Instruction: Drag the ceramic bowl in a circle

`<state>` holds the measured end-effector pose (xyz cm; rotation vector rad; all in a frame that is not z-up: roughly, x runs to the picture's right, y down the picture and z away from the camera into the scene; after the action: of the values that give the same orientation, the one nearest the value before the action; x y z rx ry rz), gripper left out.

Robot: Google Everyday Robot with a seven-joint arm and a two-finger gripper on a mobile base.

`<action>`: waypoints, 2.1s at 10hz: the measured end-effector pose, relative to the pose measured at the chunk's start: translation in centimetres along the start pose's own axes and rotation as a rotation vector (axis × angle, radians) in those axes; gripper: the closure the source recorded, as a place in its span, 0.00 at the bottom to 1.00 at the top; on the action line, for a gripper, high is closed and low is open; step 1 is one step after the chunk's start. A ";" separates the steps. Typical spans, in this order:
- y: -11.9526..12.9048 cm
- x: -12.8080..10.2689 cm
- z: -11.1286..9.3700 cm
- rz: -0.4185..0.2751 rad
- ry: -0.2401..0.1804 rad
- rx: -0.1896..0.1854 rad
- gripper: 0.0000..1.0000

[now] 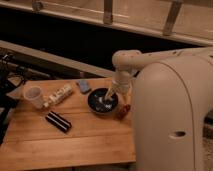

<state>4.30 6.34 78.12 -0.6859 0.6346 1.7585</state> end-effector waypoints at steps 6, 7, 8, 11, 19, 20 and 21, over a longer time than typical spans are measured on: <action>1.0 -2.3 3.2 -0.010 0.013 -0.131 0.20; -1.0 -2.7 4.0 -0.004 0.024 -0.163 0.20; -3.0 -3.1 4.7 0.007 0.033 -0.193 0.20; -6.1 -4.0 7.0 0.020 0.065 -0.246 0.20; -1.3 -4.9 6.6 -0.084 0.054 -0.235 0.20; -0.9 -4.8 6.7 -0.093 0.062 -0.242 0.20; -0.4 -4.7 7.1 -0.105 0.076 -0.256 0.20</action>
<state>4.84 8.41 86.35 -0.9493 0.4189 1.7377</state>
